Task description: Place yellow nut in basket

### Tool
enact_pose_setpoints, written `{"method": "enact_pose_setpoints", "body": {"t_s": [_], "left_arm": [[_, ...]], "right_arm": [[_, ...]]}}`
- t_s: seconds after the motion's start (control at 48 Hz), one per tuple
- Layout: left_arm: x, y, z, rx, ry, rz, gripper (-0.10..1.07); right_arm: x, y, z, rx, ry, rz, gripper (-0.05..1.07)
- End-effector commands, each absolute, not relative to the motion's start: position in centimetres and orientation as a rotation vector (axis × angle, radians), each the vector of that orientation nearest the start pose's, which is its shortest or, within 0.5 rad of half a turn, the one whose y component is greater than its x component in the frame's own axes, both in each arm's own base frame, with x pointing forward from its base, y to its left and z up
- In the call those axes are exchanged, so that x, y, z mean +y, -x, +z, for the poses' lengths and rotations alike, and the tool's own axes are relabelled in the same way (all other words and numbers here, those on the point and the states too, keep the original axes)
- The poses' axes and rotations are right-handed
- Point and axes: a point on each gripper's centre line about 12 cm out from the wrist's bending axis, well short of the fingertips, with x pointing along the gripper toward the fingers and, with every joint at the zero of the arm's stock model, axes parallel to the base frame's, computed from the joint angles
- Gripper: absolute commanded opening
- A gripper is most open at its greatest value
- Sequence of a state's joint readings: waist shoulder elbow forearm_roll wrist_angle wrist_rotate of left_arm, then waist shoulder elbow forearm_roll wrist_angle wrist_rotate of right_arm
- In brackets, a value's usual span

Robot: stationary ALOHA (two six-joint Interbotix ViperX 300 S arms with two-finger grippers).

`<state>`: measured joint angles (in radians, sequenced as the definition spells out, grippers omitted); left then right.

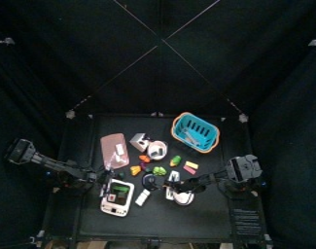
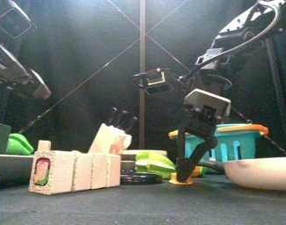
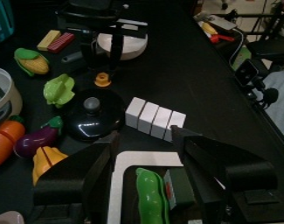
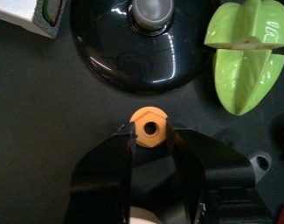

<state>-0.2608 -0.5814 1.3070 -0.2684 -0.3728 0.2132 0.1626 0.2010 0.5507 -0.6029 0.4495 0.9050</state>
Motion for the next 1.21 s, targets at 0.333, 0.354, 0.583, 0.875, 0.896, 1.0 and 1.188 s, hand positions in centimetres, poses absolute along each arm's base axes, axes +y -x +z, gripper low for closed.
{"method": "enact_pose_setpoints", "body": {"t_s": [0.333, 0.354, 0.583, 0.875, 0.896, 1.0, 1.188], "left_arm": [[-4.6, -21.9, 17.4, 0.345, -0.020, -0.149, 0.87], [-4.6, -21.9, 17.4, 0.345, -0.020, -0.149, 0.87], [-4.6, -21.9, 17.5, 0.344, -0.020, -0.149, 0.87], [-4.6, -21.8, 17.4, 0.347, -0.022, -0.150, 0.87], [-4.6, -21.8, 17.4, 0.347, -0.022, -0.150, 0.87], [-4.6, -21.8, 17.3, 0.350, -0.022, -0.150, 0.87], [-4.5, -21.8, 17.3, 0.350, -0.021, -0.148, 0.87]], "right_arm": [[-0.1, -38.7, 18.2, 0.877, -0.060, -0.318, 0.58], [-0.8, -38.4, 19.1, 0.858, -0.059, -0.336, 0.58], [-8.1, -34.5, 25.7, 0.716, -0.093, -0.555, 0.58], [-16.1, -27.4, 27.3, 0.617, -0.197, -0.801, 0.58], [-16.7, -26.9, 27.2, 0.615, -0.207, -0.818, 0.58], [-19.2, -24.6, 26.0, 0.604, -0.254, -0.893, 0.58], [-22.0, -22.4, 23.4, 0.603, -0.334, -0.957, 0.58]]}}
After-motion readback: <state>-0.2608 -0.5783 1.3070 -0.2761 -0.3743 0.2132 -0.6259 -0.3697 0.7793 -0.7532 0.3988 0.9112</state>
